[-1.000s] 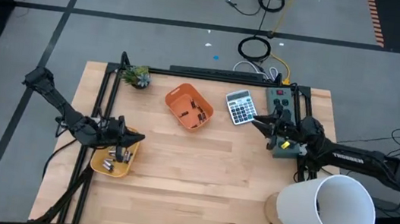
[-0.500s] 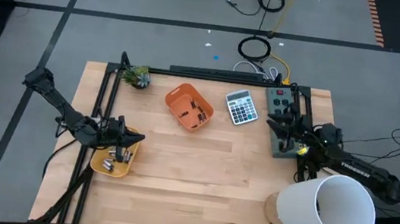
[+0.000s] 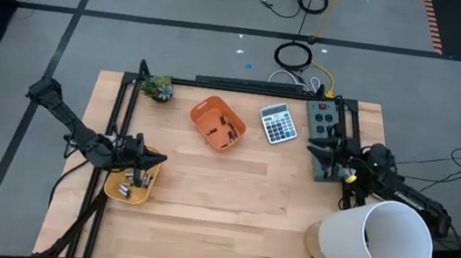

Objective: Sort batteries
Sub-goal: Return to Home Position

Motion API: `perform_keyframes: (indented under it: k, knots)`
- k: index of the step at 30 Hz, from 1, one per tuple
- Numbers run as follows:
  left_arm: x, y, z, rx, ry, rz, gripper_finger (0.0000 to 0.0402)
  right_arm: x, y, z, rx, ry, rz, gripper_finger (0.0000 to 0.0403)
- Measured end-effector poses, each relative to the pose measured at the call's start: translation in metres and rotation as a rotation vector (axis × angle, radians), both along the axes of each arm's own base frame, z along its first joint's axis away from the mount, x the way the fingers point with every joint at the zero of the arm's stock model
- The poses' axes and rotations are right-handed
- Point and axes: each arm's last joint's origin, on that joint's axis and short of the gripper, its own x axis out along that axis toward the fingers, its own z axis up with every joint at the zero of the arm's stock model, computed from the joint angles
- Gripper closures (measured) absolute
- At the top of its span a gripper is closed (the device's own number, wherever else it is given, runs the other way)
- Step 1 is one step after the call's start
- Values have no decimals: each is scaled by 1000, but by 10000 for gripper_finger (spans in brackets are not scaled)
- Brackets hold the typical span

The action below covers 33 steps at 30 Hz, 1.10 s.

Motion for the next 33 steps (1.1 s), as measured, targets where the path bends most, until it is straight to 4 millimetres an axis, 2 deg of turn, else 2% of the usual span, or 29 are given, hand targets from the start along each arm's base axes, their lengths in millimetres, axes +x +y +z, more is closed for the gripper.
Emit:
perform_keyframes:
  k: [6,33]
  knots:
    - [0,0,0,2,3,0,395,1,-6,-19,-20,193,-82,297]
    - [0,0,-1,4,6,0,395,1,-7,-19,-33,201,-96,297]
